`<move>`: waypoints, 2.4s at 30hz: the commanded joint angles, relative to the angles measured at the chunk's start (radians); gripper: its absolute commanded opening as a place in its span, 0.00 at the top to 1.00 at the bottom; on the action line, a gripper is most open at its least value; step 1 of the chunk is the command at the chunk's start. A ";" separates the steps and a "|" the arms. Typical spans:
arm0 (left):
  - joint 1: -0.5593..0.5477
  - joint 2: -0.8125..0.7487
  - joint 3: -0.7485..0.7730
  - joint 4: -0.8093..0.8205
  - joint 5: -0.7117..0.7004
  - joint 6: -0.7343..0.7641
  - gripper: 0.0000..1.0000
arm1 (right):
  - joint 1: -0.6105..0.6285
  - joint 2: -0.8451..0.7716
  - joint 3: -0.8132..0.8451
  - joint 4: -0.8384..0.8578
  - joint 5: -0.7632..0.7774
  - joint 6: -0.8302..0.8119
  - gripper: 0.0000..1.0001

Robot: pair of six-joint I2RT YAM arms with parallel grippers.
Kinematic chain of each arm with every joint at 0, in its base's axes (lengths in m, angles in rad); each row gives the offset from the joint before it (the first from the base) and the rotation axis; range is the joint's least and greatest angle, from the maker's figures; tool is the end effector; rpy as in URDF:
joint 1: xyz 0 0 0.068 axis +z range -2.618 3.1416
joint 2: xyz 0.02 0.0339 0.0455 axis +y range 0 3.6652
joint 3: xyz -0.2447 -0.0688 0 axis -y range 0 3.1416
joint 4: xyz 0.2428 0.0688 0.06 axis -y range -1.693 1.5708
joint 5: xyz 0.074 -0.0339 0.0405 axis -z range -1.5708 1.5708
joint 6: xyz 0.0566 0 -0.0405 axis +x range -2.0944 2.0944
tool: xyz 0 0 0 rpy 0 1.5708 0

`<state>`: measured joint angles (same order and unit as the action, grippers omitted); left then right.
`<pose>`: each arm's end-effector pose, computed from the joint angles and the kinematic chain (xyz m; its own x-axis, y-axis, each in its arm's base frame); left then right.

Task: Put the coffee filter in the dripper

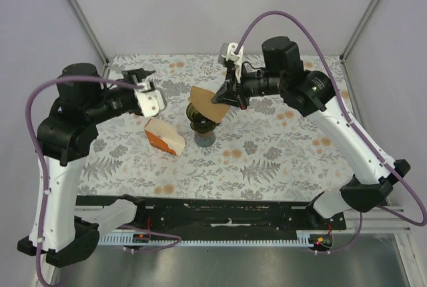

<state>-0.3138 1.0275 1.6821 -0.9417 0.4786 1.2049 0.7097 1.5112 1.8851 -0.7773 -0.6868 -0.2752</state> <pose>0.1524 -0.0769 0.4832 0.5518 0.6924 -0.4649 0.4999 0.1717 0.8489 0.2177 0.2343 0.4561 -0.0294 -0.3023 -0.9528 -0.9916 0.1293 -0.0104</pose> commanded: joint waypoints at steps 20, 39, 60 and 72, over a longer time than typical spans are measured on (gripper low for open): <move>-0.036 0.011 -0.079 0.159 0.342 -1.091 0.62 | -0.001 -0.088 -0.044 0.138 -0.097 0.110 1.00; -0.038 0.029 -0.107 0.238 0.397 -1.188 0.98 | -0.001 -0.094 -0.069 0.142 -0.166 0.084 1.00; -0.044 0.028 -0.085 0.199 0.338 -1.110 0.98 | -0.001 -0.091 -0.070 0.142 -0.221 0.071 1.00; -0.062 0.031 -0.085 0.204 0.388 -1.105 0.96 | -0.001 -0.088 -0.072 0.141 -0.221 0.067 1.00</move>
<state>-0.3717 1.0653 1.5810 -0.7551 0.8169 0.0719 0.7094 1.4242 1.8008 -0.6594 -0.8940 -0.2024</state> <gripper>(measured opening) 0.028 0.007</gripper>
